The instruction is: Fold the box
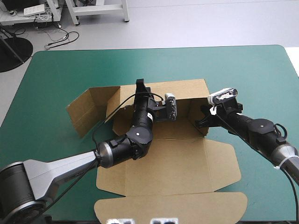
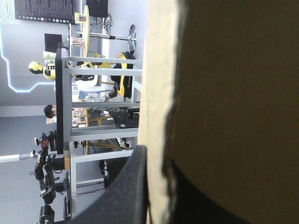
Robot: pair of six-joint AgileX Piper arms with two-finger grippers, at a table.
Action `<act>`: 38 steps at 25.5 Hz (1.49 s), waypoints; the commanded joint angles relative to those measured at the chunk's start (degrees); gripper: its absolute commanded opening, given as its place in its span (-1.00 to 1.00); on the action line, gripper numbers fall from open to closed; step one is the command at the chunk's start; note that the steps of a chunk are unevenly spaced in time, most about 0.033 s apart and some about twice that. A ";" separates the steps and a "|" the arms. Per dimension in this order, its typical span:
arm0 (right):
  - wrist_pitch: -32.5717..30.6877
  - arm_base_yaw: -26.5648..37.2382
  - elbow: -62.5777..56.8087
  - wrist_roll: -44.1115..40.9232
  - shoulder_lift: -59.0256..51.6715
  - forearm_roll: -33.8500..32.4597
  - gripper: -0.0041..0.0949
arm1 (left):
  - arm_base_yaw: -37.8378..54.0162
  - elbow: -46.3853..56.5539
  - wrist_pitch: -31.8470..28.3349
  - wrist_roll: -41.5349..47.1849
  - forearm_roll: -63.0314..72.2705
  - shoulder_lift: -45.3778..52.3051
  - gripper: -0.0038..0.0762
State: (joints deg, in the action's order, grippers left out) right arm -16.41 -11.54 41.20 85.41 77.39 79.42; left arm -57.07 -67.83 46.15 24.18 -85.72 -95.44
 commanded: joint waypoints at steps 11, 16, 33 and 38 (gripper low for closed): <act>-8.09 -1.58 0.83 -1.89 0.60 0.11 -0.92 | 1.47 -1.18 4.46 0.33 -9.31 0.55 -0.14; -7.72 -1.58 0.83 -4.21 0.60 -1.99 -0.92 | -0.65 -1.30 2.98 4.91 -13.87 0.68 -0.13; -7.67 -1.58 0.83 -9.79 0.49 -4.64 -0.92 | -20.20 -5.11 13.55 12.95 -19.72 12.25 -0.45; -7.22 -1.58 1.03 -16.14 0.40 -6.84 -0.92 | -8.90 -15.96 4.91 7.74 -4.79 21.91 -0.89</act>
State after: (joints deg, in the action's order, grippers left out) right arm -15.83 -12.00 42.12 73.42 78.06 74.22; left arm -71.60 -78.22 53.20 34.85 -94.99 -77.61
